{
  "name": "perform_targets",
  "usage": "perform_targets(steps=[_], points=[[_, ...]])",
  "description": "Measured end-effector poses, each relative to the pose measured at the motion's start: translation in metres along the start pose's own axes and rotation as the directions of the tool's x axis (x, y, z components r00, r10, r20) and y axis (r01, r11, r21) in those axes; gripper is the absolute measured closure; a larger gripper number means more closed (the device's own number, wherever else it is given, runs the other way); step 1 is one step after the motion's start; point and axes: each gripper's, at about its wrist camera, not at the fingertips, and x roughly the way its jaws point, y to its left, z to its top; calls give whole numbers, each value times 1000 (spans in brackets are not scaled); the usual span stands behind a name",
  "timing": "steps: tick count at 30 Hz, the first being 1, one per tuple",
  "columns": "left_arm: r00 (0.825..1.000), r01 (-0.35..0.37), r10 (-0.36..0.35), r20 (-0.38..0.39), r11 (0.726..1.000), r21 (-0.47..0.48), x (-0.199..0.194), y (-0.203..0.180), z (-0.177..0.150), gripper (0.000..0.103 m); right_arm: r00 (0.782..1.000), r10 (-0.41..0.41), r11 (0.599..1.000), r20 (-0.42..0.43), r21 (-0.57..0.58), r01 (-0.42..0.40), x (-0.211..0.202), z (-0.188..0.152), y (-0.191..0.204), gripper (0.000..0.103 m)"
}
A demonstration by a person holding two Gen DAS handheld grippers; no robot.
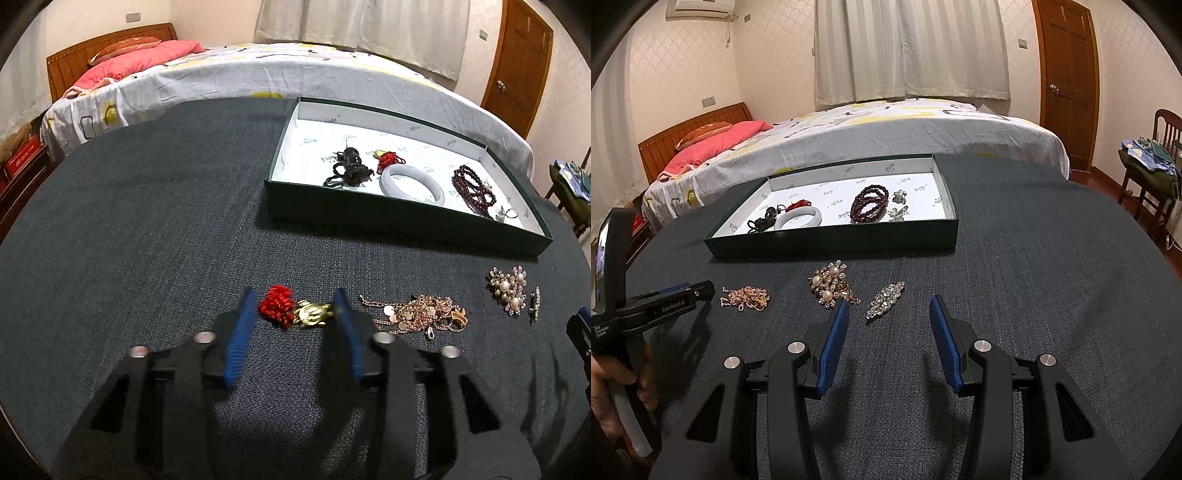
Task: Organize jewelry
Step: 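Grasp the red flower charm with the left gripper while the right grasps the rhinestone brooch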
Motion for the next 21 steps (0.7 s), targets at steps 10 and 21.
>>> perform_targets(steps=[10, 21], points=[[1000, 7, -7, 1, 1000, 17, -1, 1, 1, 90, 1000, -6, 1000, -9, -4, 6, 2, 1, 1, 58], [1000, 20, -20, 11, 1000, 1, -4, 8, -1, 93, 1000, -4, 1000, -13, 0, 4, 4, 0, 0, 57]])
